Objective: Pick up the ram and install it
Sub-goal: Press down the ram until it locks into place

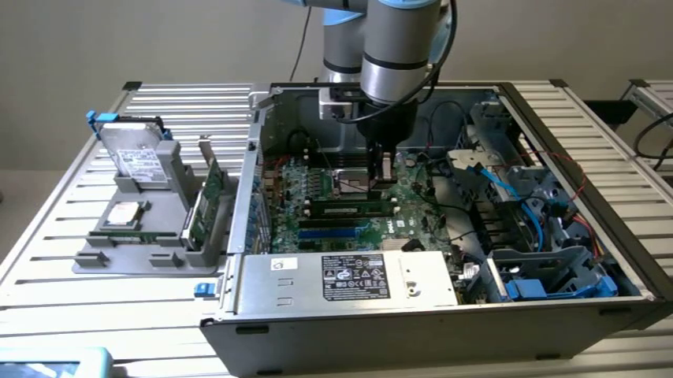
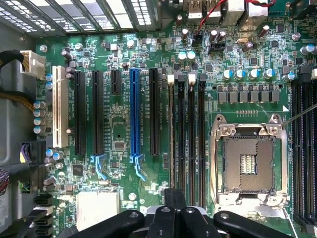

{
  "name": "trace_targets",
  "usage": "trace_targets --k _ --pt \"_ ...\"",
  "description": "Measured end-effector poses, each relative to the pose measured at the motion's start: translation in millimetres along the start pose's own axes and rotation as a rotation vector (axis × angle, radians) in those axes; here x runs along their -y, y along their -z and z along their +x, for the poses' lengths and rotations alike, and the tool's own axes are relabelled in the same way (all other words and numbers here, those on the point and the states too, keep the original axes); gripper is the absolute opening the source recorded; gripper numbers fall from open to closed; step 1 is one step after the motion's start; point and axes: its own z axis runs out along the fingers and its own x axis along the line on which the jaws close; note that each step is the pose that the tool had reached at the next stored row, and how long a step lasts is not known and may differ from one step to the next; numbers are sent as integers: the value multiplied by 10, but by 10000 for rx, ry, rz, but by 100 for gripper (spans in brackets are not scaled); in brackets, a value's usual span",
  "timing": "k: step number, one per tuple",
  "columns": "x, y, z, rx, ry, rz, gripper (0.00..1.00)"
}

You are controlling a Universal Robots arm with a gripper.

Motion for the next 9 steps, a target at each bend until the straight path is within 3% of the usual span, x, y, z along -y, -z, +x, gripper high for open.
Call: trace_targets --k 5,9 --pt "70 -25 -5 2 -2 1 11" --pt "78 -69 -12 3 -3 10 11"
